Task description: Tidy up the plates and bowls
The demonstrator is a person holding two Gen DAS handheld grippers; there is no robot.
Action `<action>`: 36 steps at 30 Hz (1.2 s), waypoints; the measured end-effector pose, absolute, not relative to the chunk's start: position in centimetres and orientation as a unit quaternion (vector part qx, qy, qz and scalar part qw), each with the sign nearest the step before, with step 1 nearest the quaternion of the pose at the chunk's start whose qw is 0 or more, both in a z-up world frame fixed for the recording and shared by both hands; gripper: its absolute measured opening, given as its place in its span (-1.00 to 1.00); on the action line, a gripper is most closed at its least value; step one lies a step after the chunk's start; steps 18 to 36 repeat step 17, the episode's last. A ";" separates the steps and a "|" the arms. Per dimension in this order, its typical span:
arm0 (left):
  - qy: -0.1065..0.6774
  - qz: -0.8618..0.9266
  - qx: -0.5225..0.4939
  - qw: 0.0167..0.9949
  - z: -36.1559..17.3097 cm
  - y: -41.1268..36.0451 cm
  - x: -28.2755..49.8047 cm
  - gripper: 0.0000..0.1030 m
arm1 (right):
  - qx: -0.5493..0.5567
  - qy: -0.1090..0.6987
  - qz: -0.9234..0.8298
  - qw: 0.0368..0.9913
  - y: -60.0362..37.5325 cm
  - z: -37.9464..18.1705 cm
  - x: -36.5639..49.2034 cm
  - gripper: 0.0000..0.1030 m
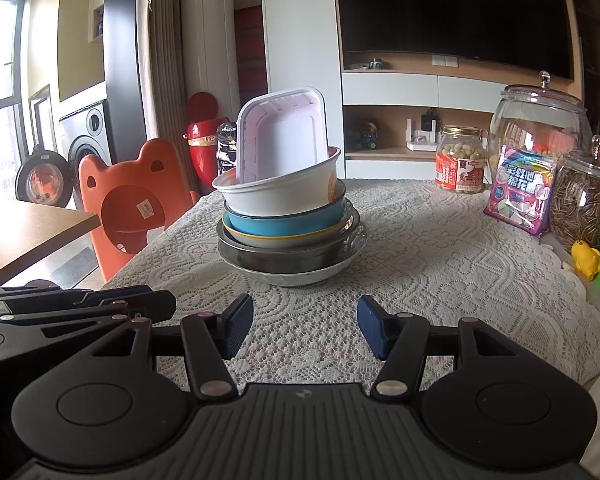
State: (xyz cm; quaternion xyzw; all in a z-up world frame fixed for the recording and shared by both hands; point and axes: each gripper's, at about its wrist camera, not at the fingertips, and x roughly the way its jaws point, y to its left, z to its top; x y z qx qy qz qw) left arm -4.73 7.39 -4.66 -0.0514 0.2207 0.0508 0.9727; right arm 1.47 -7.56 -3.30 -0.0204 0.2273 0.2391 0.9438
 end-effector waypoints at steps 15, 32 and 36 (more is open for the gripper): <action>0.218 0.046 -0.066 0.973 -4.6 7.5 -4.9 -0.67 | -0.019 0.227 0.241 0.943 -7.5 -3.3 1.5 0.13; 0.219 0.052 -0.073 0.972 -4.6 7.6 -5.0 -0.67 | -0.016 0.223 0.243 0.944 -7.6 -3.0 1.7 0.13; 0.219 0.052 -0.073 0.972 -4.6 7.6 -5.0 -0.67 | -0.016 0.223 0.243 0.944 -7.6 -3.0 1.7 0.13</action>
